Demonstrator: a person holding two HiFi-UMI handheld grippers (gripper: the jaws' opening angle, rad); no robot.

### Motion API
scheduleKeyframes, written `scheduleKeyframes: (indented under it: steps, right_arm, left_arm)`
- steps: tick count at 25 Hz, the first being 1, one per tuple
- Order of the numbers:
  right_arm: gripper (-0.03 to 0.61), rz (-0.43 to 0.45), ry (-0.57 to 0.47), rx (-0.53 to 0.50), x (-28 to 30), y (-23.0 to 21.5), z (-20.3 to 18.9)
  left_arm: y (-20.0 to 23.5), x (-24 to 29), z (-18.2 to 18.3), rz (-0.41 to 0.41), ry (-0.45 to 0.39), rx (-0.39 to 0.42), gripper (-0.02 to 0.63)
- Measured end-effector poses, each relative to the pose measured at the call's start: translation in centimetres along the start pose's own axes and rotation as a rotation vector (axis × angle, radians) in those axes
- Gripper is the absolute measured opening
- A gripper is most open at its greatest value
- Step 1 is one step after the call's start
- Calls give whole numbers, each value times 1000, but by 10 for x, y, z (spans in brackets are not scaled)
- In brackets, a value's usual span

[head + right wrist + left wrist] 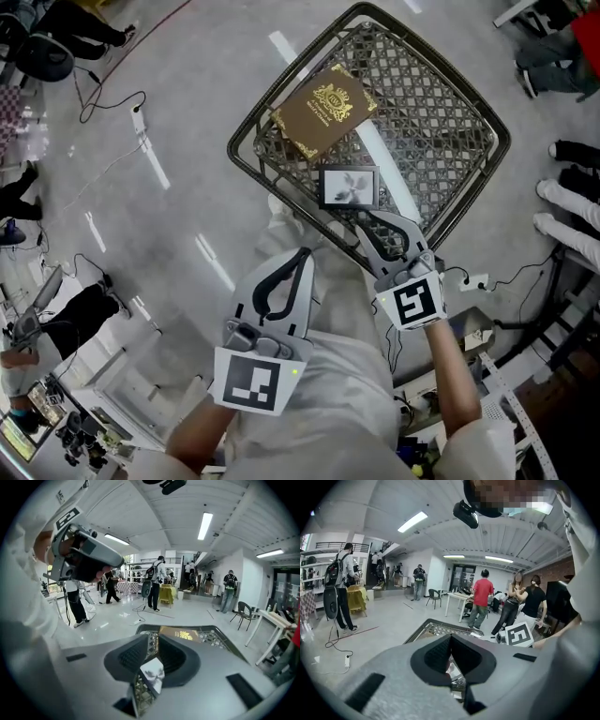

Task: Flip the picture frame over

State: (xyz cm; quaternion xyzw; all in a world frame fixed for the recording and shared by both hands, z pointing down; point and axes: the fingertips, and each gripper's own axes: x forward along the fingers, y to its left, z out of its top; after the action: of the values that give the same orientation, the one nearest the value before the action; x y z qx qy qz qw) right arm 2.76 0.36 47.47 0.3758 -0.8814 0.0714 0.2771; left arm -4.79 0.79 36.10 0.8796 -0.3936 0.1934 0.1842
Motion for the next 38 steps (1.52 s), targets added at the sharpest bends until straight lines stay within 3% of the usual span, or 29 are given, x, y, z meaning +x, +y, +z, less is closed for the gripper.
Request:
scheduleKeyframes:
  steps: [11, 19, 38]
  right_arm:
    - [98, 164, 136, -107, 53, 11, -81]
    - [98, 257, 249, -154, 83, 26, -124]
    - [97, 406, 435, -318, 122, 46, -185]
  left_arm:
    - [0, 28, -28, -23, 39, 5, 17]
    - [10, 43, -49, -14, 94, -100, 17]
    - [26, 43, -62, 4, 120, -124, 18]
